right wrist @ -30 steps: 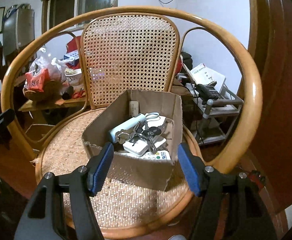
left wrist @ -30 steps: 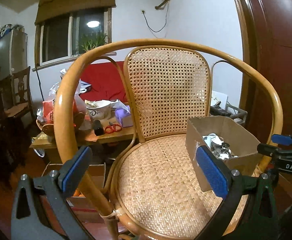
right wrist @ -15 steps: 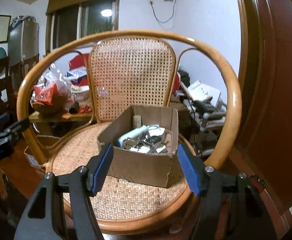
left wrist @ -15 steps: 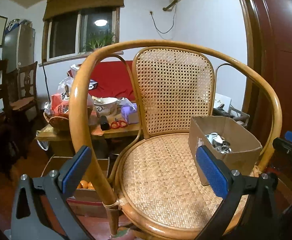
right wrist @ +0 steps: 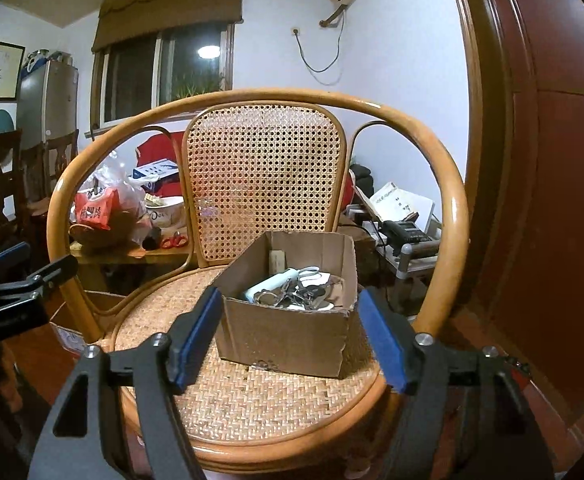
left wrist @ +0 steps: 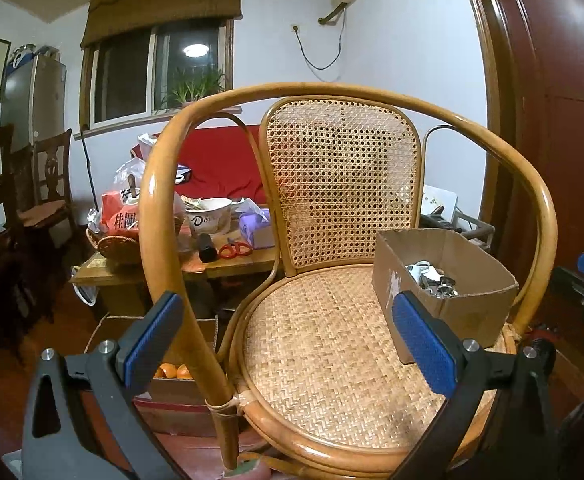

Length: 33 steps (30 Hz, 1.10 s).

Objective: Organize rigid objects

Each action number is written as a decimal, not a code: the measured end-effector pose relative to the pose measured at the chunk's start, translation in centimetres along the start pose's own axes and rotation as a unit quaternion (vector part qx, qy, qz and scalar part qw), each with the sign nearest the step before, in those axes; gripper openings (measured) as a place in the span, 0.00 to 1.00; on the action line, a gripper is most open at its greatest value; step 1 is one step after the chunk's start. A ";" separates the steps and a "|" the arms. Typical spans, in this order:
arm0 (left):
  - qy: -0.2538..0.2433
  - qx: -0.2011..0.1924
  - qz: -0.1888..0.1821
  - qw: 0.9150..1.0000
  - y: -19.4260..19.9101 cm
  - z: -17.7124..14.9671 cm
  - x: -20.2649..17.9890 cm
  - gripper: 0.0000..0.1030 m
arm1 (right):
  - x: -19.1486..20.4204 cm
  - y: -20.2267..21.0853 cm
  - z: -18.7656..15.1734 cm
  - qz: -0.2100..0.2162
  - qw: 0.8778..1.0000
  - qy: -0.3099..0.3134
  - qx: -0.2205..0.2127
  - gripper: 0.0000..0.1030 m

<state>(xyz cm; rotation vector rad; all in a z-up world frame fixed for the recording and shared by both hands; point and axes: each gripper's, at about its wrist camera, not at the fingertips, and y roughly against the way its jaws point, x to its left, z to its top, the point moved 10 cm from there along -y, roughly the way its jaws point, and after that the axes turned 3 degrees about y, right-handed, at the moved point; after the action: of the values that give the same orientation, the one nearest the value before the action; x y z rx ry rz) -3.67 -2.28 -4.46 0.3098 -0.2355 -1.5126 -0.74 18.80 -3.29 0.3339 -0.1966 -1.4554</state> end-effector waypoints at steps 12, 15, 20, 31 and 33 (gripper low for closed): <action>-0.013 0.007 -0.006 1.000 0.0 -0.8 -0.5 1.00 | -0.4 0.7 0.0 -0.003 1.000 -0.003 -0.014 0.80; -0.018 0.006 -0.010 1.000 0.1 -1.0 -0.7 1.00 | -0.4 0.7 0.0 -0.002 1.000 -0.003 -0.013 0.80; -0.016 0.004 -0.006 1.000 0.0 -1.0 -0.7 1.00 | -0.1 1.0 0.1 0.000 1.000 0.001 -0.016 0.80; -0.010 0.003 -0.005 1.000 -0.1 -1.0 -0.4 1.00 | 0.0 1.0 0.0 0.000 1.000 0.001 -0.014 0.80; -0.009 0.005 -0.005 1.000 -0.2 -1.0 -0.3 1.00 | 0.0 1.0 0.0 0.001 1.000 0.001 -0.013 0.80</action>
<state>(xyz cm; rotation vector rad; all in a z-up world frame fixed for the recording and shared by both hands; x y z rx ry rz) -3.50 -1.90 -5.44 0.3054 -0.2567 -1.5249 0.22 18.91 -2.98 0.3138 -0.1750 -1.4549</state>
